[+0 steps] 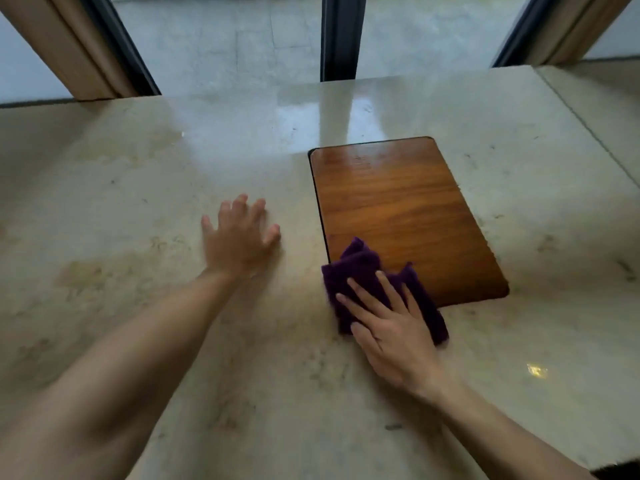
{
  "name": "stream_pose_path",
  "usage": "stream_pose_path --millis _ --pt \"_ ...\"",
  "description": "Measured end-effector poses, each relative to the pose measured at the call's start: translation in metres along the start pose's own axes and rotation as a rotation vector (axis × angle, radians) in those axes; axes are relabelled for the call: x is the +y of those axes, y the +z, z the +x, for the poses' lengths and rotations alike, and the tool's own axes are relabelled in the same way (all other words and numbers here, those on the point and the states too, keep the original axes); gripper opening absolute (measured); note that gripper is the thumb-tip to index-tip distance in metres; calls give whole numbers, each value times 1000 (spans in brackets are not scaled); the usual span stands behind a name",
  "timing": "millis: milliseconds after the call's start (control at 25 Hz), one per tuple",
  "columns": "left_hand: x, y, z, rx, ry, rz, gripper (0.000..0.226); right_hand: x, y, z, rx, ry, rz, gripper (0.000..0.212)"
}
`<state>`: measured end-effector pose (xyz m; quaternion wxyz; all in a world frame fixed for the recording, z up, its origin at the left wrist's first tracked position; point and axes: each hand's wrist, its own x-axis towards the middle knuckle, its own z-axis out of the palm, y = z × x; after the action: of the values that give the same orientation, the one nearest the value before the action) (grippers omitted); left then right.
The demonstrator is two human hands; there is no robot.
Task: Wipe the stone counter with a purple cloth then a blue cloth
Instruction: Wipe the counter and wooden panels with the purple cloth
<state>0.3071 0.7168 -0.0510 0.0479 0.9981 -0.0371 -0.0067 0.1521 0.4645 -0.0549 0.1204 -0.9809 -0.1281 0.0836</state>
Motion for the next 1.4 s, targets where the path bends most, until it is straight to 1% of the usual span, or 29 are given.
stream_pose_path --millis 80,200,320,400,480,520,600,720,800,960,1080,1160,1240,1320,1400 --pt "-12 -3 -43 2 17 -34 59 -20 11 -78 36 34 8 49" --pt "-48 -8 -81 -69 -1 -48 62 -60 25 -153 -3 40 -44 45" --pt "-85 -12 -89 -93 -90 -21 69 -92 52 -181 -11 17 -155 47" --pt "-107 -9 -88 -71 -123 -5 75 -103 60 -165 0 17 -198 50" --pt "-128 -9 -73 -45 -130 -10 80 -114 60 -115 36 59 -170 49" --pt "-137 -10 -64 -60 -126 -9 81 -119 57 -84 72 95 -135 50" --pt "-151 -7 -51 -100 -106 -7 79 -120 47 -7 133 159 -76 52" --pt "-161 5 -45 -99 -66 8 74 -107 29 120 160 172 -98 50" --pt "-162 9 -47 -83 -53 18 72 -92 14 206 145 188 -55 49" --pt "-162 8 -43 -78 -32 29 71 -59 -24 381 68 237 39 51" --pt "-162 10 -43 -42 -3 64 71 -44 -49 476 22 266 69 51" --pt "-161 10 -42 -36 -12 74 74 -45 -55 515 17 273 68 51" --pt "-161 10 -40 -37 -19 64 75 -49 -57 534 33 251 54 52" --pt "-161 9 -40 -36 -27 58 74 -55 -54 534 25 213 49 52" --pt "-162 8 -40 -42 -36 60 73 -62 -49 514 9 139 39 51"
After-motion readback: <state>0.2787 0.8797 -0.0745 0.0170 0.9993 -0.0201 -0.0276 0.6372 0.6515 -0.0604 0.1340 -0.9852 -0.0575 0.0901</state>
